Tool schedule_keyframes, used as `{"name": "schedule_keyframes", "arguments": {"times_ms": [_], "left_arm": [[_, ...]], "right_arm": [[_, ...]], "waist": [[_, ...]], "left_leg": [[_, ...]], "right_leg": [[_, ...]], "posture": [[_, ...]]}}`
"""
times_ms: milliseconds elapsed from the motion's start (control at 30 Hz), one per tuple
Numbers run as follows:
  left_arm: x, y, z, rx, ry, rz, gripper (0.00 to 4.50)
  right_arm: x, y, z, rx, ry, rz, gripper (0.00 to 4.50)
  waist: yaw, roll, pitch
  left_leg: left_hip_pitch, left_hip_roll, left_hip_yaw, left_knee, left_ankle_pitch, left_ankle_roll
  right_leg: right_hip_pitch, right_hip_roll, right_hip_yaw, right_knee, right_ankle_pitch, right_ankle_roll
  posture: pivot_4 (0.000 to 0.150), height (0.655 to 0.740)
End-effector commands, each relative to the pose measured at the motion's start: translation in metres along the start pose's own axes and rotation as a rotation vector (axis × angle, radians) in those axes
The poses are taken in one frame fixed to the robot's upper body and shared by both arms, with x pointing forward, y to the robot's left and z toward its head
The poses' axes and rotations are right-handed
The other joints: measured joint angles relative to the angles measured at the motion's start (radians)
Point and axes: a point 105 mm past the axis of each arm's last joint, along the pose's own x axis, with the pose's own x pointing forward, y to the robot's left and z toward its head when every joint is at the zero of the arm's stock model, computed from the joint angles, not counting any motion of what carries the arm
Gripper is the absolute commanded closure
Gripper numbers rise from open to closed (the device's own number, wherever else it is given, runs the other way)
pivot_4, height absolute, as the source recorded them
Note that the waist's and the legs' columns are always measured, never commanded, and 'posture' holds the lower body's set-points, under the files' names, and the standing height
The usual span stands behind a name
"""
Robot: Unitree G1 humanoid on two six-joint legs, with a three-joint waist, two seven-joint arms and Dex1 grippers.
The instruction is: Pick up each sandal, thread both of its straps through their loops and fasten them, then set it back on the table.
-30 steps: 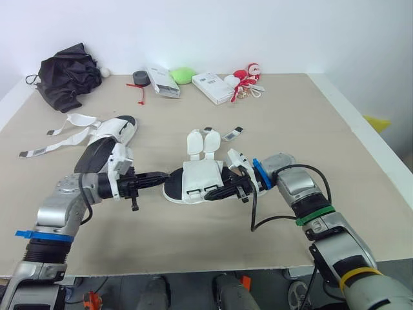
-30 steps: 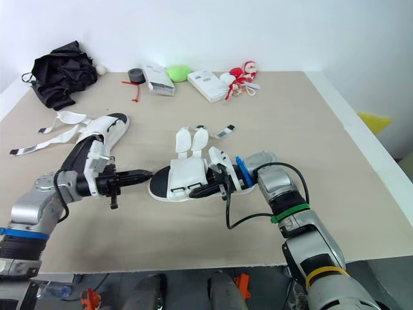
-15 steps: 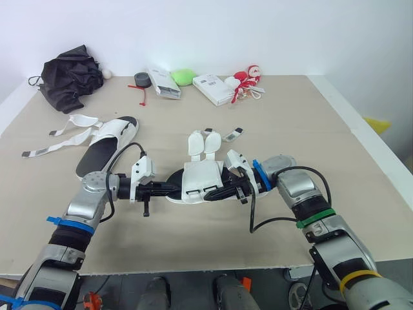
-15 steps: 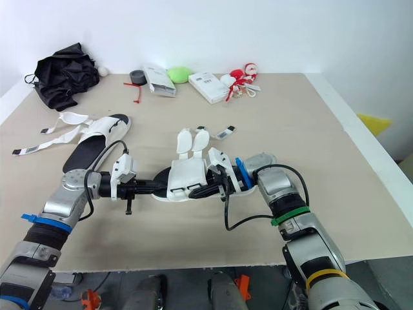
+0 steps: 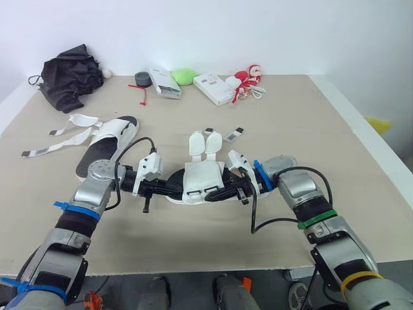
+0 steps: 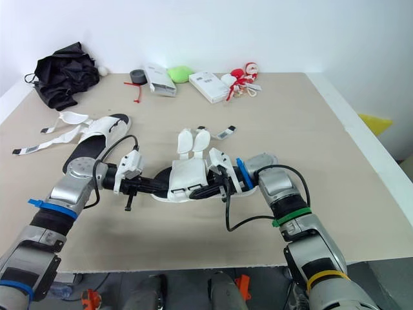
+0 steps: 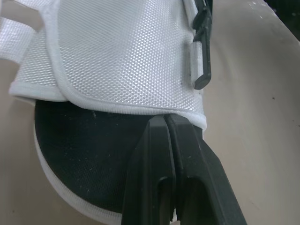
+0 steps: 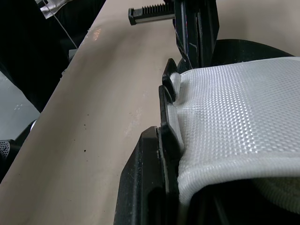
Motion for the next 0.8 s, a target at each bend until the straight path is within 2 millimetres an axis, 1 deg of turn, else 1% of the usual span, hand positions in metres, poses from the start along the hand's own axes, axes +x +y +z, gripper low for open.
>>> {"name": "schedule_keyframes", "arguments": {"times_ms": [33,133,200,333,400,633,800], "left_arm": [[0.003,-0.002,-0.007,-0.001,0.043,-0.025,4.42],[0.005,0.001,-0.005,0.002,0.026,-0.016,4.42],[0.005,0.008,0.0,0.014,0.008,0.005,4.42],[0.002,0.029,0.019,0.032,-0.072,0.091,4.42],[0.002,0.032,0.022,0.029,-0.09,0.105,4.42],[0.004,0.017,-0.007,0.012,-0.004,0.047,4.42],[0.011,0.004,-0.011,-0.023,-0.013,-0.021,4.42]], "right_arm": [[0.003,0.003,0.006,-0.025,-0.016,0.022,4.5],[0.003,0.004,0.006,-0.024,-0.019,0.021,4.5],[0.003,0.004,0.006,-0.023,-0.018,0.022,4.5],[0.002,0.004,0.006,-0.021,-0.018,0.022,4.5],[0.002,0.004,0.006,-0.021,-0.02,0.023,4.5],[0.002,0.006,0.005,-0.019,-0.021,0.016,4.5],[0.0,0.007,0.004,-0.015,-0.018,0.01,4.5]], "waist": [[0.0,0.0,0.0],[0.0,0.0,0.0],[0.001,0.0,0.0],[0.003,0.0,0.0],[0.001,0.0,0.0],[-0.001,0.0,0.0],[-0.001,0.0,0.0]], "left_leg": [[0.0,0.0,0.0,0.0,0.0,0.0],[0.0,0.0,0.0,0.0,0.0,0.0],[0.0,0.0,0.0,0.0,0.0,0.0],[0.0,-0.001,-0.001,0.002,0.0,0.0],[-0.001,-0.001,-0.001,0.003,0.0,0.0],[-0.003,-0.001,-0.001,0.002,0.0,0.0],[-0.003,-0.001,-0.001,0.002,0.0,0.0]], "right_leg": [[0.0,0.0,0.0,0.0,0.0,0.0],[0.0,0.0,0.0,0.0,0.0,0.0],[0.0,0.0,0.0,0.0,0.0,0.0],[0.0,0.0,-0.001,0.001,0.0,0.0],[0.0,0.0,-0.001,0.002,0.0,0.0],[-0.004,0.0,-0.001,0.005,-0.001,0.0],[-0.004,0.0,0.0,0.007,-0.002,0.0]], "posture": [[0.15,0.738],[0.15,0.738],[0.15,0.738],[0.15,0.738],[0.15,0.738],[0.15,0.738],[0.15,0.738]]}}
